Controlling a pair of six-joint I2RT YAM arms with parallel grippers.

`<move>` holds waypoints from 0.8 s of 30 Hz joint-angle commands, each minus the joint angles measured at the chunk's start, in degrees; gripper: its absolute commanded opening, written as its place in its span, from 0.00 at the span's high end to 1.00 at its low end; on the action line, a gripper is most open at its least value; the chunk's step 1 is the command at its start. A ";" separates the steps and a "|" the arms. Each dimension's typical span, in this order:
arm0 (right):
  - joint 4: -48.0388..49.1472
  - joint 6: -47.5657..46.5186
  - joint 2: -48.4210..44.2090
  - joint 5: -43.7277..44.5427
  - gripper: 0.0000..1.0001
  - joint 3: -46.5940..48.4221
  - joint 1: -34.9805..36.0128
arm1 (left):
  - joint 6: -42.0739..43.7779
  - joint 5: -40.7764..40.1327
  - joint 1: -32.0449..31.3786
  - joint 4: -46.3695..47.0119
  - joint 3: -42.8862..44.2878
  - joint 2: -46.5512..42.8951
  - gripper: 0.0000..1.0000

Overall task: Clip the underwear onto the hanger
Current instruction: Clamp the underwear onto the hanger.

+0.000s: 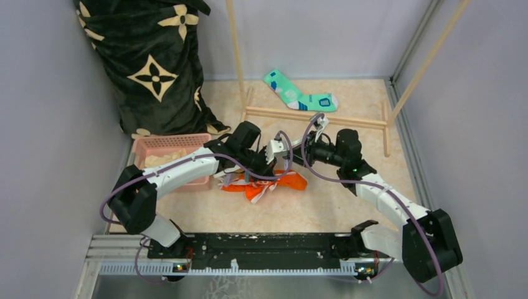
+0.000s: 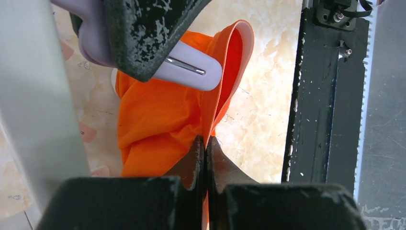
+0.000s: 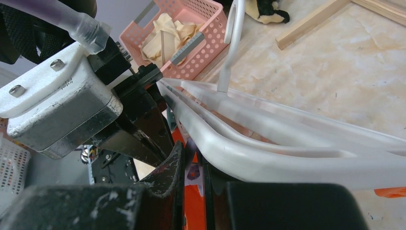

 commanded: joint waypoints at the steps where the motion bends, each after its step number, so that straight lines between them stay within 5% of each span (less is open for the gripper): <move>1: 3.92 -1.65 -1.98 -4.01 1.00 0.27 0.99 | 0.62 2.03 0.73 -0.08 1.69 -0.75 1.00; 24: 3.65 -0.25 -4.35 -7.62 1.00 -0.73 1.51 | -0.17 2.66 1.44 -0.86 3.48 1.08 1.00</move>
